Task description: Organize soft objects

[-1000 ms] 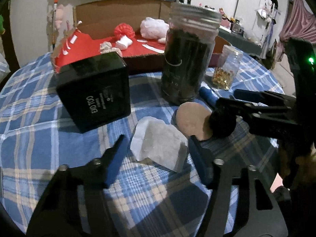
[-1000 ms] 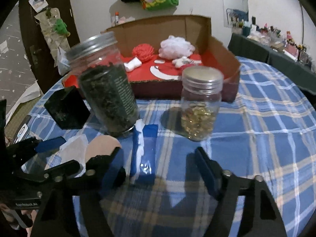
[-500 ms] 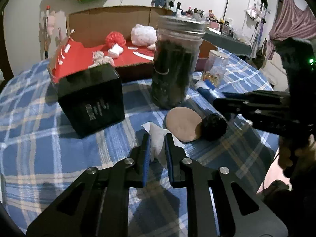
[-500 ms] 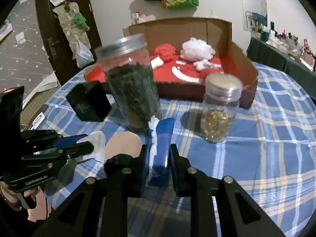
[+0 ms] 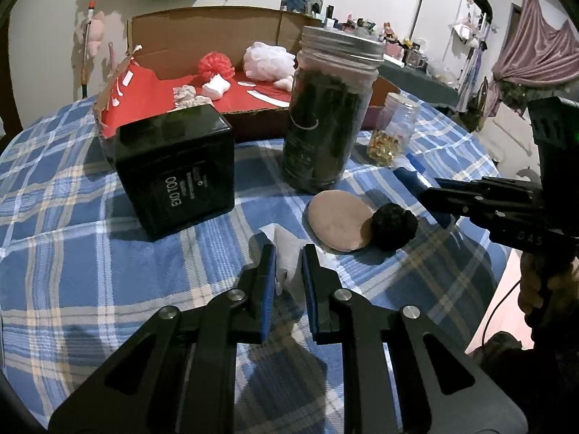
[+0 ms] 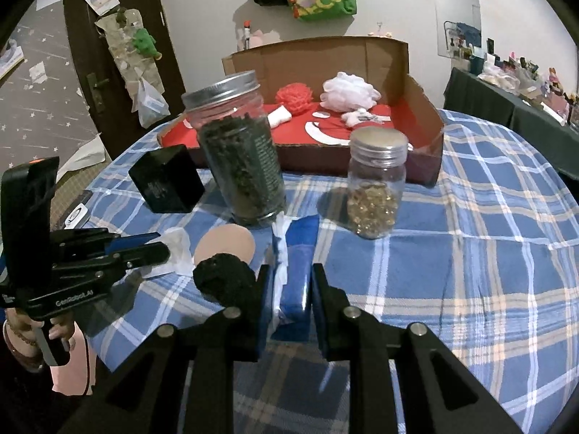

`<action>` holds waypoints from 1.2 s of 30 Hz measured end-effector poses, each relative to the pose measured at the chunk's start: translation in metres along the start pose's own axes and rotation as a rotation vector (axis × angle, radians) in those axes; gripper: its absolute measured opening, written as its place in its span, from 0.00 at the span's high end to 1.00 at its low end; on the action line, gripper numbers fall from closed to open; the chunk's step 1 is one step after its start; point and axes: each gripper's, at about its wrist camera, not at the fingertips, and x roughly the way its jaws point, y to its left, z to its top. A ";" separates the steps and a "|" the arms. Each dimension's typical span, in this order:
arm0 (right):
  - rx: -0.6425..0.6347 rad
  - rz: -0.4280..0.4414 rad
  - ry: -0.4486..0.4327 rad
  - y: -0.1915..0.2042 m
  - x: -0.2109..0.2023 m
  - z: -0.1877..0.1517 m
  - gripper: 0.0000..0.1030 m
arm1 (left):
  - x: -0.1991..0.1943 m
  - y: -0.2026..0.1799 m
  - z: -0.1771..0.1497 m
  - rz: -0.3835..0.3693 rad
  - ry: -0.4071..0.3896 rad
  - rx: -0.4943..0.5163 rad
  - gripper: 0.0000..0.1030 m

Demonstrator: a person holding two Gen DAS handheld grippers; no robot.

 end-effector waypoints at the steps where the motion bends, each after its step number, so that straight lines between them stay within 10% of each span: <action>1: 0.001 0.001 -0.001 0.000 -0.001 0.000 0.78 | 0.000 0.000 0.000 0.002 0.001 0.003 0.86; 25: -0.031 0.011 -0.017 0.011 -0.010 -0.001 0.77 | -0.016 0.000 0.002 0.017 -0.035 0.033 0.88; 28: -0.027 0.014 0.002 0.010 -0.005 -0.006 0.75 | -0.010 0.003 -0.003 0.013 -0.014 0.032 0.75; 31: -0.018 0.013 0.026 0.008 0.002 -0.014 0.68 | -0.010 0.002 -0.009 0.011 -0.021 0.035 0.34; 36: -0.024 -0.012 0.032 0.007 0.009 -0.027 0.42 | -0.009 -0.007 -0.011 0.025 -0.041 0.075 0.33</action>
